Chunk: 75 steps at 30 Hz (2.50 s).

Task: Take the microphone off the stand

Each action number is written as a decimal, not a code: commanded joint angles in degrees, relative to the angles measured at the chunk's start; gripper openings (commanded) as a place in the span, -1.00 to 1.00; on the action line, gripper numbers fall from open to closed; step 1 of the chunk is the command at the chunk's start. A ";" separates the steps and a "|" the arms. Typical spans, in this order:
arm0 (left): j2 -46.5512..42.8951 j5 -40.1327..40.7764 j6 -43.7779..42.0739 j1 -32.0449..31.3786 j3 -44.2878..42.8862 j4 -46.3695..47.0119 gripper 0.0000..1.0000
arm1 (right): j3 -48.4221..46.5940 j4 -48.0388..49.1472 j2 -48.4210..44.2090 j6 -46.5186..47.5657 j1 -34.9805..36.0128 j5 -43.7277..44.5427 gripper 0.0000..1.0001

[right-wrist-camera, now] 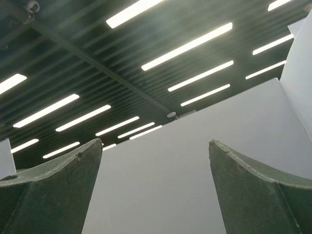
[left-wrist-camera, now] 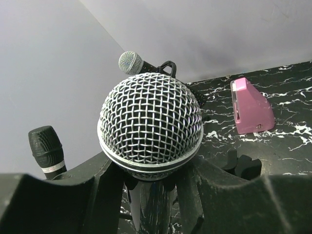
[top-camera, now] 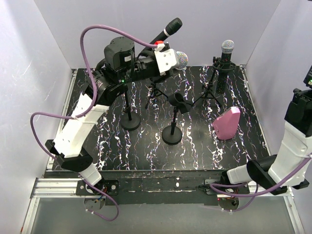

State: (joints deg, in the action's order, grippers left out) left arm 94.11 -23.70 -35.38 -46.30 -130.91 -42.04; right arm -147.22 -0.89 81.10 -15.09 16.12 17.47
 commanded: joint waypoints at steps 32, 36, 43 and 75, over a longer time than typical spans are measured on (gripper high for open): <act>-17.82 43.60 11.35 42.06 30.69 -28.00 -1.00 | 65.92 -40.68 -29.07 22.21 -0.21 -31.81 0.97; -16.50 32.44 19.99 49.18 38.17 -29.33 -1.00 | 65.74 -40.86 -28.54 21.42 -0.12 -30.92 0.97; -14.14 28.71 24.64 50.08 56.36 -18.45 -1.00 | 68.11 -43.23 -29.16 23.96 -0.21 -35.49 0.97; -14.10 23.70 37.39 51.66 59.12 -14.46 0.96 | 66.62 -60.28 -29.60 32.76 -0.12 -42.44 0.97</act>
State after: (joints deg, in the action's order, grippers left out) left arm 91.94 0.58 -1.50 4.93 -65.10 -53.04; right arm -77.52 -57.76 51.51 14.85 16.10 -21.91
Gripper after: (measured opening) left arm 0.969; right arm 0.983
